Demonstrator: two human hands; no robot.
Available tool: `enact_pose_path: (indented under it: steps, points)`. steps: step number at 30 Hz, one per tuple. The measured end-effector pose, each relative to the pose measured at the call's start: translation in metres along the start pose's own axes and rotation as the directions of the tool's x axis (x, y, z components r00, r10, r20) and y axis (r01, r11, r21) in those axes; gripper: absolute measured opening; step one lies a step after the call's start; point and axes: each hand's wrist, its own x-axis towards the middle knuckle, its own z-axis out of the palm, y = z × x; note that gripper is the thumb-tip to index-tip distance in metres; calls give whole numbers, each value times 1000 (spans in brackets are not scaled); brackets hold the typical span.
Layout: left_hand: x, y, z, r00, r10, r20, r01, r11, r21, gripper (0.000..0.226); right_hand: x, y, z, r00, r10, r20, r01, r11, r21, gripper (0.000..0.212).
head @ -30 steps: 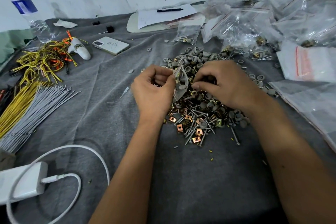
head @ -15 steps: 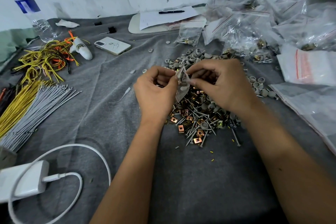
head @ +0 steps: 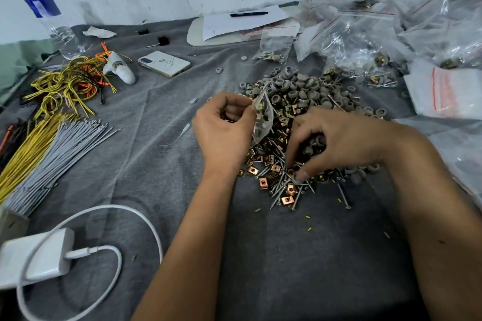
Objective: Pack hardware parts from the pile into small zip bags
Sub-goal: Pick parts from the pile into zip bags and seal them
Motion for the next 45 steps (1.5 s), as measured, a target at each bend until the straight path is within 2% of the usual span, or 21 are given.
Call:
enact_pose_path:
  steps: [4,8,10,12,14,17,19,24,30,32,33,35,37,38,40,43,45]
  points:
    - [0,-3,0,1000,-13,4,13,999,-37,15,5,-1,5,998,50,28,-46,990,-131,32]
    - [0,-4,0,1000,-16,13,16,999,-34,16,6,-1,9,1000,-10,2,11,997,-80,22]
    - [0,-4,0,1000,-12,21,13,999,-31,15,7,-3,8,998,-30,-47,30,1000,1,18]
    - [0,-4,0,1000,-10,26,11,1000,-29,13,9,-3,7,987,-64,-148,75,994,75,15]
    - [0,-3,0,999,-10,33,10,1000,-23,13,10,-3,7,943,-102,-316,151,980,133,13]
    - [-2,-1,0,998,-10,66,10,1000,-4,14,13,-5,10,794,-76,-603,230,956,183,12]
    - [-3,1,1,996,14,85,-16,999,28,16,17,-7,14,721,-57,-691,218,965,147,13]
    - [-2,2,1,994,45,97,-50,997,56,21,22,-13,24,722,-61,-689,148,987,67,22]
    - [-1,-2,1,999,-3,50,3,1000,-6,14,17,-11,17,685,-22,-728,200,967,159,18]
    - [-1,-3,0,999,1,39,0,1000,-18,11,15,-9,15,709,-56,-703,231,960,157,16]
    - [0,-4,0,999,8,33,-8,1000,-20,10,13,-8,14,752,-89,-653,250,955,158,15]
    - [0,-4,0,1000,18,15,-18,999,-29,8,9,-8,10,878,-165,-449,262,951,162,13]
    - [1,-4,0,1000,12,-2,-12,999,-47,10,10,-11,10,963,-197,-183,224,964,143,14]
    - [2,-4,0,1000,3,-7,-4,999,-52,10,11,-13,12,978,-191,-79,200,972,120,16]
    - [3,-5,0,1000,-14,-18,13,998,-60,10,14,-15,17,989,-144,27,143,989,32,24]
    - [3,-4,-2,1000,-19,-22,17,997,-76,10,17,-17,23,997,-51,57,58,989,-135,31]
    - [2,-2,-2,1000,-11,-19,10,998,-70,11,18,-19,25,998,-38,48,47,982,-185,29]
